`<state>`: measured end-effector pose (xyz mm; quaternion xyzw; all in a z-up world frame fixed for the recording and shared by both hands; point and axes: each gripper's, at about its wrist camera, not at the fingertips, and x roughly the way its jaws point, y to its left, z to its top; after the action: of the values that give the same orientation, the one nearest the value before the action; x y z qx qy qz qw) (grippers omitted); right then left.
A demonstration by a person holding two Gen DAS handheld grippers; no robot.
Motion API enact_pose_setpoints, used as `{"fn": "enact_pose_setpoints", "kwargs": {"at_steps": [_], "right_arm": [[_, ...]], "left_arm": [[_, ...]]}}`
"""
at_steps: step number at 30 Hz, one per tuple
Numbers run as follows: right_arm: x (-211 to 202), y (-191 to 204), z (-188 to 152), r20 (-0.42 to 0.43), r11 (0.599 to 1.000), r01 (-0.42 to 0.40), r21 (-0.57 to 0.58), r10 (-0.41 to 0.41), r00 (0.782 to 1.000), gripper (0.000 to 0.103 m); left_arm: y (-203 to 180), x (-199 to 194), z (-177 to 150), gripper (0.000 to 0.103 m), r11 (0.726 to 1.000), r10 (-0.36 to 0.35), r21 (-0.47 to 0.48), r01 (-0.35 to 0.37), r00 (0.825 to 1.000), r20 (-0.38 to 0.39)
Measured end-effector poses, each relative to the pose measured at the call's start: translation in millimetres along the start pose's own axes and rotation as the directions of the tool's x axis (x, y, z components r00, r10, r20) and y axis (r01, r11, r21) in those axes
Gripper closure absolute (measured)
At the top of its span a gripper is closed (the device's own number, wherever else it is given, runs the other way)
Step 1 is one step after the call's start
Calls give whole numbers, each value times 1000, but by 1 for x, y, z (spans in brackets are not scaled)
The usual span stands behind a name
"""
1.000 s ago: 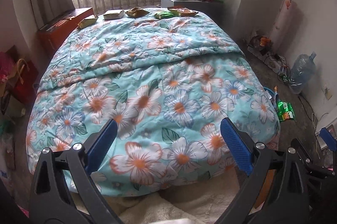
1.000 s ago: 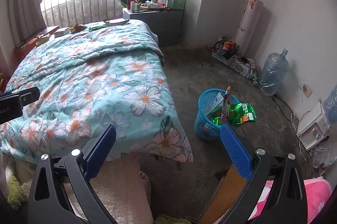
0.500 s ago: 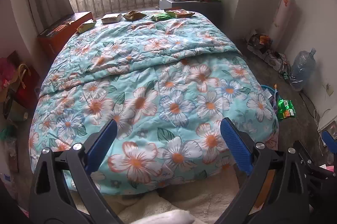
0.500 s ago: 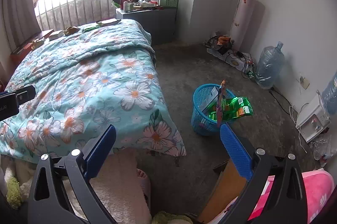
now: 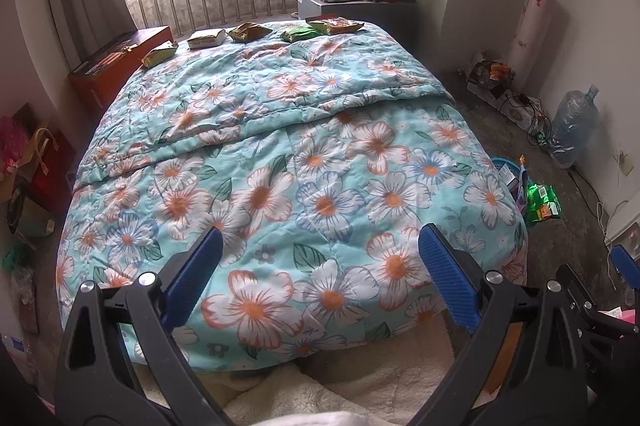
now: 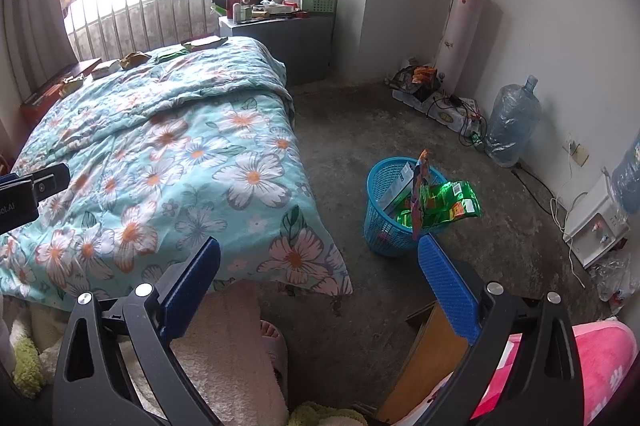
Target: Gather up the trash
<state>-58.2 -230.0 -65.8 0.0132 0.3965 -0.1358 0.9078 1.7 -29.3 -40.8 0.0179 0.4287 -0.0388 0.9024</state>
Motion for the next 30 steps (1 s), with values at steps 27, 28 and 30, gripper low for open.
{"fn": "enact_pose_setpoints", "kwargs": {"at_steps": [27,28,30], "right_arm": [[0,-1,1,2,1000,-2,5,2,1000,7],[0,-1,1,3,1000,-1,5,1,1000,7],[0,-2,1,2,1000,-2,5,2,1000,7]], "left_arm": [[0,2,0,9,1000,0,0,0,1000,-19],[0,2,0,9,1000,0,0,0,1000,-18],[1,2,0,9,1000,0,0,0,1000,-18]]}}
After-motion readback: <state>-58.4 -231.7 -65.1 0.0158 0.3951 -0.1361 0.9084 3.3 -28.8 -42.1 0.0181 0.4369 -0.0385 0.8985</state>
